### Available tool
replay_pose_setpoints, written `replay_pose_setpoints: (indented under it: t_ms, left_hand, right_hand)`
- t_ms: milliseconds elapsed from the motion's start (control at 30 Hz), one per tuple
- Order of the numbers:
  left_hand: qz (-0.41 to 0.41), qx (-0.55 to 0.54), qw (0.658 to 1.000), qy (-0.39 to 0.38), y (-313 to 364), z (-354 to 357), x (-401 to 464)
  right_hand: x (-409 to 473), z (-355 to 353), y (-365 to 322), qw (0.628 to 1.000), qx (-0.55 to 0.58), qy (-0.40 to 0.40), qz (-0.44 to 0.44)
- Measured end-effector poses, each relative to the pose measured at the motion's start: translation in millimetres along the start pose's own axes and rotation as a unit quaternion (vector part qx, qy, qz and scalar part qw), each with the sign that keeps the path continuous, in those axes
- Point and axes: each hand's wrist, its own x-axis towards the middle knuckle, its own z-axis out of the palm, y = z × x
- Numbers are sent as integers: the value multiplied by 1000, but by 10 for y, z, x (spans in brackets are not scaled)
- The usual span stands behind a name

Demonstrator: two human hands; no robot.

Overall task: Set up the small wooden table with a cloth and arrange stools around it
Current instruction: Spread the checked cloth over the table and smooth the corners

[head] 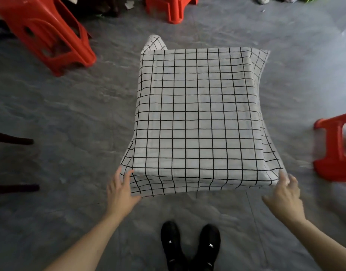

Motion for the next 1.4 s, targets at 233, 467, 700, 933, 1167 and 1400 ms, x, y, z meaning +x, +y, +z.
replay_pose_setpoints:
  t_ms: [233,467,700,933,1167,1400]
  left_hand:
    - [108,51,993,-2,590,-115,413]
    - [143,160,976,-47,782,-136,629]
    - [116,219,964,-96,942,-136,799]
    - [100,258,955,-110,1008,-154,837]
    - [81,260,955,-117,1068,-108,848]
    - [51,120,975,-180,1094,-187,904]
  right_hand:
    - [203,68,-169,998,-31,-25,-38]
    - [493,-4,-93,989,-96,50,-102]
    - [743,-23,-106,981,-165,34,-100]
    - [871,-218,-203,989,-145,-1,-30]
    - [462,38,-1443,931,-31,158,-326]
    - [255,887,-2029,895,-86,92,-429]
